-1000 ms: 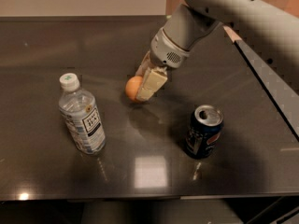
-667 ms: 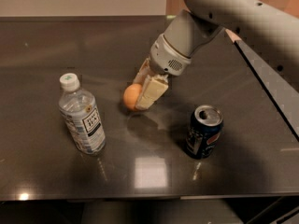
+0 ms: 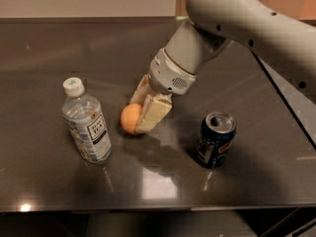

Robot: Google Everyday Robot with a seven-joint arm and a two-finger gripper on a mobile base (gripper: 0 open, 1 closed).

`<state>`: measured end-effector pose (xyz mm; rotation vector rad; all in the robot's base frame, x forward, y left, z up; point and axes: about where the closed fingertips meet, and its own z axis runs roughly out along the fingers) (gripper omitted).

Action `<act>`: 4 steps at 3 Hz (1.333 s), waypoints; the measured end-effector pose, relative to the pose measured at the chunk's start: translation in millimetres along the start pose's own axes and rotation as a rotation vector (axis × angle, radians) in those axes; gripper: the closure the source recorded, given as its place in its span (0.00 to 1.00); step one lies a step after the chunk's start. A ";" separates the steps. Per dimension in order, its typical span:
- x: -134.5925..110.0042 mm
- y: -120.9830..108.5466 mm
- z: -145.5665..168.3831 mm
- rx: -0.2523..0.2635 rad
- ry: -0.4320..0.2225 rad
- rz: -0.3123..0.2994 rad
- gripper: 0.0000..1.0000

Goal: Move orange near blue plastic bottle

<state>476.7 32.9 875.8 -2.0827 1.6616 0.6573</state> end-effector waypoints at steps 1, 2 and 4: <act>-6.0 9.1 9.4 -0.007 -0.004 -0.014 0.84; -9.2 9.1 16.1 -0.001 -0.012 -0.020 0.60; -6.0 4.3 24.8 0.004 -0.013 -0.008 0.14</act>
Offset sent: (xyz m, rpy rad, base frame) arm -0.0116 0.0188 -0.0129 0.0258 -0.0121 0.0116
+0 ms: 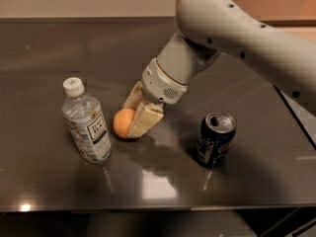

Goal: Move orange near blue plastic bottle

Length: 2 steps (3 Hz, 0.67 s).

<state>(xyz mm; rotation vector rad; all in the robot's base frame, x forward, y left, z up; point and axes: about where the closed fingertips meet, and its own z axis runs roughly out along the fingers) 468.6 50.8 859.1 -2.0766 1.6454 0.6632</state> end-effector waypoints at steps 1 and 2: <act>4.1 -2.5 2.5 -0.008 -0.001 0.022 0.00; 4.0 -2.5 2.6 -0.008 -0.001 0.022 0.00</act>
Offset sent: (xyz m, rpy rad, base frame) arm 0.0026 -0.0011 -0.0039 -0.0032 0.0173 -0.0115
